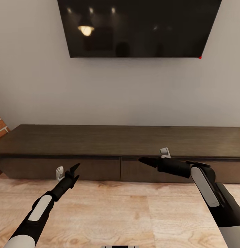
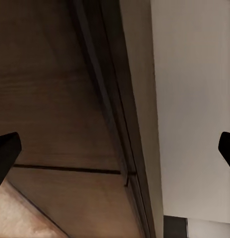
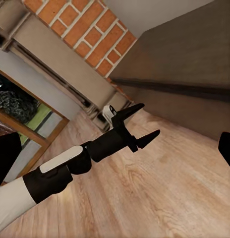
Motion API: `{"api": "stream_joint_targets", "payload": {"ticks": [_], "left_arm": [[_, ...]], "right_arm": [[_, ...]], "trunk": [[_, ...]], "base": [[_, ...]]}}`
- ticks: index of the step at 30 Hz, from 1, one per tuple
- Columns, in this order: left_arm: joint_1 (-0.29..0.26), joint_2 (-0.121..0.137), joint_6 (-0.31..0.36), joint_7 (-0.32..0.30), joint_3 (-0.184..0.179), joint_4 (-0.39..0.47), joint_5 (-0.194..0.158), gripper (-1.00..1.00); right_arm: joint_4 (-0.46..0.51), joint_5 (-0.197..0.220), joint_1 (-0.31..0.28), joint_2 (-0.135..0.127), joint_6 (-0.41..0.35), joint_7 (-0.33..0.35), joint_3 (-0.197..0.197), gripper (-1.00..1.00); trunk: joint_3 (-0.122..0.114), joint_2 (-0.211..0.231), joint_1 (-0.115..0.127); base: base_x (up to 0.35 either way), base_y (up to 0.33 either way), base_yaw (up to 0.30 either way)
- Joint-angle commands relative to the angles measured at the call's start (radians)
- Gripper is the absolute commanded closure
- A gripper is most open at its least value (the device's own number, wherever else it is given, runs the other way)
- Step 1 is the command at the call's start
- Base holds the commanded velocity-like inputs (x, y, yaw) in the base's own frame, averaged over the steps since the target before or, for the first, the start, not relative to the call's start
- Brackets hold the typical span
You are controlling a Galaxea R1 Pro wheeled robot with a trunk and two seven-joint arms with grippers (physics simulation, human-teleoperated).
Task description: Place each of the two pumpkins and all three candles from the living room inside a cabinet in the living room (use any cabinet), then make sure every cabinet is closed, and position the cauldron so it is next to a table in the living room.
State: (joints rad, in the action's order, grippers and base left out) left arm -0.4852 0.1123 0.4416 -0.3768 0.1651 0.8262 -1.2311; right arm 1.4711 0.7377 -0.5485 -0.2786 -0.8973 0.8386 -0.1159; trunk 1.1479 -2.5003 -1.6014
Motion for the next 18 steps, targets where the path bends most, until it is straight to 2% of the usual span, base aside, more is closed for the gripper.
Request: {"api": "stream_joint_targets", "payload": {"ticks": [1, 18], "left_arm": [[-0.001, 0.000, 0.009, -0.001, 0.002, 0.000, -0.008, -1.00], [-0.001, 0.000, 0.003, -0.001, 0.003, -0.001, -0.010, -1.00]], "right_arm": [[0.000, 0.003, -0.001, -0.001, -0.005, 0.000, -0.001, -1.00], [0.005, 0.002, -0.001, -0.001, -0.005, 0.004, -0.002, -1.00]], "trunk": [[0.001, 0.000, 0.000], [0.001, 0.000, 0.000]], "base": [[0.047, 0.000, 0.000], [0.129, 0.000, 0.000]]}}
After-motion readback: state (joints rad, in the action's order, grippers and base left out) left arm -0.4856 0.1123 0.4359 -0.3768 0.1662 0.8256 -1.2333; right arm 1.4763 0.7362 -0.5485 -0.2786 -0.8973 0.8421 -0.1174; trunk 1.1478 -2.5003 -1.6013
